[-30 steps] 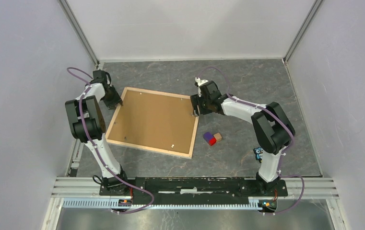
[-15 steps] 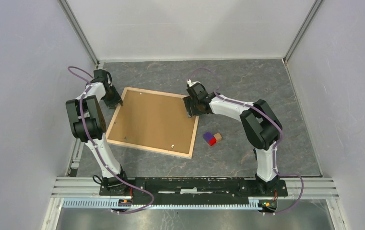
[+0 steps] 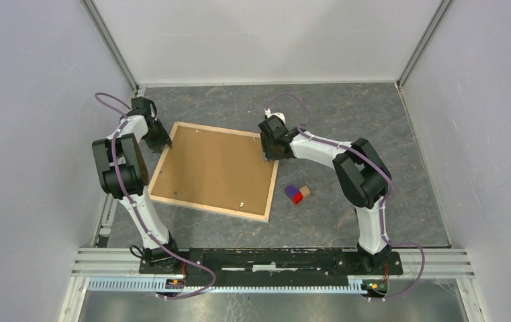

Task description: Put the photo into the frame

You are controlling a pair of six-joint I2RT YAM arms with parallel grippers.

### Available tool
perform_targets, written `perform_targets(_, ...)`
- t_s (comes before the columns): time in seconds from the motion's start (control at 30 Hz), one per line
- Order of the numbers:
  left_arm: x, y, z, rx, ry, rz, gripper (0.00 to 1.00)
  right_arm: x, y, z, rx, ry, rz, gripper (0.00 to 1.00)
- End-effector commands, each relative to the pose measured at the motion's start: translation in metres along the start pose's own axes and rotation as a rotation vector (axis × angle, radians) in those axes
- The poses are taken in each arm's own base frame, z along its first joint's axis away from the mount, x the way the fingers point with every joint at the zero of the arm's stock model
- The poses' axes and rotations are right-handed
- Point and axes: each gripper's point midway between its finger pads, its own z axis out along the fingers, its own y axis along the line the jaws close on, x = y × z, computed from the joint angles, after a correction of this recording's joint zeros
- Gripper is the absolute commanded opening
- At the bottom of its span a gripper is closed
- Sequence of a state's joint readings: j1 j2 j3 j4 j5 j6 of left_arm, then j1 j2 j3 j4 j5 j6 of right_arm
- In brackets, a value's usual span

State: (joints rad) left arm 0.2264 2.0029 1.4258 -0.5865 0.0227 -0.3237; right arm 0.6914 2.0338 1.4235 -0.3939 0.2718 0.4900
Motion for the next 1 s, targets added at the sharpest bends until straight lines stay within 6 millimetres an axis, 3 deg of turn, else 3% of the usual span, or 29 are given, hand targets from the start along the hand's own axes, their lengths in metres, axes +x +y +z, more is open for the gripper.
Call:
perform_targets(0.0, 0.009, 0.0, 0.012, -0.049, 0.022, -0.052, 0.24, 0.021, -0.004, 0.004, 0.058, 0.057, 0.045, 0.55)
perform_targets(0.2, 0.01, 0.001, 0.013, -0.058, 0.024, -0.061, 0.23, 0.029, -0.014, -0.004, 0.163, 0.066, 0.096, 0.56)
perform_targets(0.5, 0.011, 0.005, 0.013, -0.08, 0.015, -0.076, 0.23, 0.037, -0.009, -0.01, 0.205, 0.09, 0.175, 0.55)
perform_targets(0.97, 0.01, 0.007, 0.011, -0.089, 0.004, -0.081, 0.23, 0.029, -0.021, -0.008, 0.295, 0.08, 0.229, 0.46)
